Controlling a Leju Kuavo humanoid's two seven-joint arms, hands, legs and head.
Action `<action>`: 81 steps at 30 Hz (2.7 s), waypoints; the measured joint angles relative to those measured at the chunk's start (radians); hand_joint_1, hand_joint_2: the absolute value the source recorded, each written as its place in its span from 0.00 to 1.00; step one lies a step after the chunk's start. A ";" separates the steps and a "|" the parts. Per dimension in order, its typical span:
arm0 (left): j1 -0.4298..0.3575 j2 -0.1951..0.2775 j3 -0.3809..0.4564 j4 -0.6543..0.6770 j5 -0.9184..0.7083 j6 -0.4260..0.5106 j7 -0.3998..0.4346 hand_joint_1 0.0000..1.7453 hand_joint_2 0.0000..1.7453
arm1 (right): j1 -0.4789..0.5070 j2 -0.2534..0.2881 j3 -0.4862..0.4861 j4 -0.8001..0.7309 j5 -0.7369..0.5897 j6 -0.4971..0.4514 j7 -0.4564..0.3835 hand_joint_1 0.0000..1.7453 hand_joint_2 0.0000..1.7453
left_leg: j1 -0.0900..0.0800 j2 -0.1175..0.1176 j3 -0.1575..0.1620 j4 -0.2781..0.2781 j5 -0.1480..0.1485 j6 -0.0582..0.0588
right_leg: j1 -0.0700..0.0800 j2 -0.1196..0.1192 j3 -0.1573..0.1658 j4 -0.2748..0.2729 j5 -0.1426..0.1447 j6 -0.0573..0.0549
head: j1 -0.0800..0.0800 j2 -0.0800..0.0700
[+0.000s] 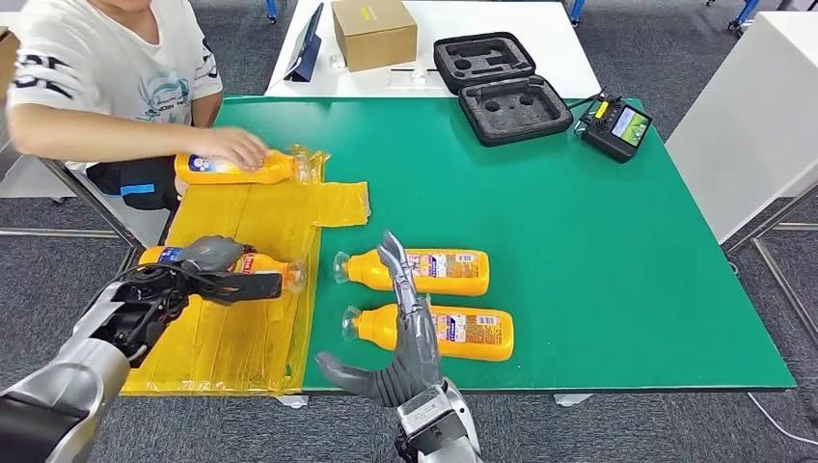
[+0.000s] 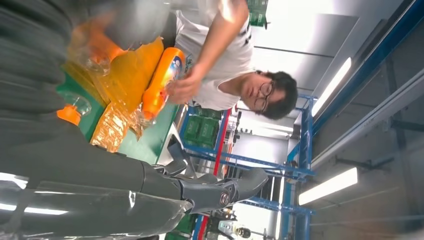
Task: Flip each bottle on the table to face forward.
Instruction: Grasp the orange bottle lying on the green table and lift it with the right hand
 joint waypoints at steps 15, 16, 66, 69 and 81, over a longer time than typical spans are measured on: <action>-0.046 -0.023 -0.024 0.088 0.005 -0.018 0.007 0.74 1.00 | 0.001 0.002 -0.023 0.000 -0.007 -0.005 0.000 0.00 1.00 | 0.000 0.000 0.002 0.000 0.000 0.000 | 0.000 0.000 0.002 0.000 0.000 0.000 | 0.000 0.000; -0.046 -0.024 -0.024 0.089 0.005 -0.018 0.007 0.52 1.00 | 0.002 0.002 -0.024 0.000 -0.007 -0.005 0.000 0.00 1.00 | 0.000 0.000 0.002 0.000 0.000 0.000 | 0.000 0.000 0.002 0.000 0.000 0.000 | 0.000 0.000; -0.005 -0.046 0.111 0.074 0.331 -0.084 -0.059 0.00 0.00 | 0.048 0.001 -0.066 0.025 -0.003 0.014 0.000 0.00 1.00 | 0.000 0.000 0.005 0.000 0.000 0.000 | 0.000 0.000 0.005 0.000 0.000 0.000 | 0.000 0.000; -0.005 -0.046 0.112 0.074 0.331 -0.084 -0.059 0.00 0.00 | 0.049 0.001 -0.067 0.025 -0.003 0.014 0.000 0.00 1.00 | 0.000 0.000 0.005 0.000 0.000 0.000 | 0.000 0.000 0.005 0.000 0.000 0.000 | 0.000 0.000; 0.087 -0.091 0.194 -0.057 0.533 0.582 -0.244 0.00 0.00 | 0.053 0.001 -0.072 0.033 0.150 -0.026 0.005 0.00 1.00 | 0.000 0.000 0.003 0.000 0.000 0.000 | 0.000 0.000 0.004 0.000 0.000 0.000 | 0.000 0.000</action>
